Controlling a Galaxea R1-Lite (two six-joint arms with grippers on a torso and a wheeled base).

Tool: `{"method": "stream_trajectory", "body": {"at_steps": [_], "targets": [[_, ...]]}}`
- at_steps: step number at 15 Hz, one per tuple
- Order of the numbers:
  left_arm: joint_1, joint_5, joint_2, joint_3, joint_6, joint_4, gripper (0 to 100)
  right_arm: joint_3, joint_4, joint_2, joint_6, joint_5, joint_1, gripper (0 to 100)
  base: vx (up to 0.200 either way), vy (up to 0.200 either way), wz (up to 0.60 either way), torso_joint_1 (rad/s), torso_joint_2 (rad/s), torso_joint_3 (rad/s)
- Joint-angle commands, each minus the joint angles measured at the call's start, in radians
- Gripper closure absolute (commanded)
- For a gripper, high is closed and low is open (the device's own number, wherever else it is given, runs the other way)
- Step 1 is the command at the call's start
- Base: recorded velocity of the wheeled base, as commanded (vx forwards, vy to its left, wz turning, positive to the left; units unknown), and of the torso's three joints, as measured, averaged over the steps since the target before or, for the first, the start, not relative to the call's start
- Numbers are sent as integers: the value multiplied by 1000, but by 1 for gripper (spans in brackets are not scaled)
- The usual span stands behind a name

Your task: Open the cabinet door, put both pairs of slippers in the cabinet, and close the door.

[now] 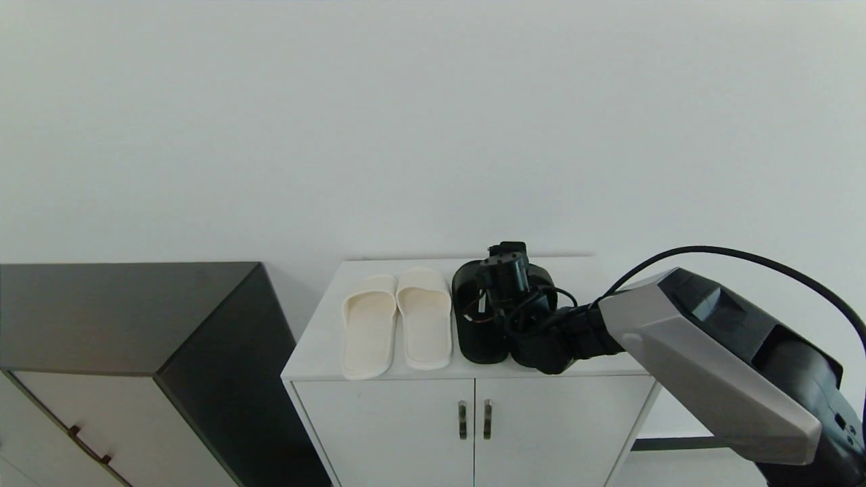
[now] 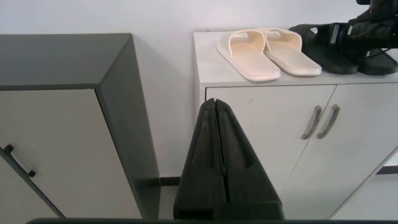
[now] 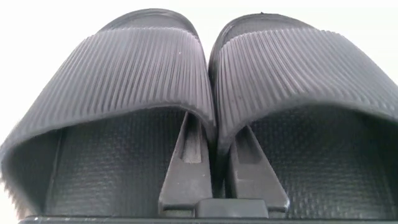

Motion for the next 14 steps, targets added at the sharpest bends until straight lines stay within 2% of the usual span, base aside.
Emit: {"method": "stream_trajectory", "body": {"at_steps": [1,3,6,7,8,9,11,14], "targets": [[1,0,2,0,-1,0,100,2,-3,-19,1,-3,1,100,0,0,0,0,0,0],[1,0,2,0,-1,0,100,51,-4,-71,0,-9,3,100,0,0,0,0,0,0],[1,0,2,0,-2,-2,100,214,-9,-212,1,-1,26,100,0,0,0,0,0,0],[1,0,2,0,-1,-2,100,378,-50,-338,-3,52,53,100,0,0,0,0,0,0],[1,0,2,0,-1,-2,100,456,-84,-396,-14,95,65,100,0,0,0,0,0,0],[1,0,2,0,-1,-2,100,626,-152,-510,-65,187,85,100,0,0,0,0,0,0],[1,0,2,2,-2,-2,100,875,-233,-671,-155,295,130,100,0,0,0,0,0,0],[1,0,2,0,-2,-2,100,1120,-241,-886,-160,459,204,100,0,0,0,0,0,0]]}}
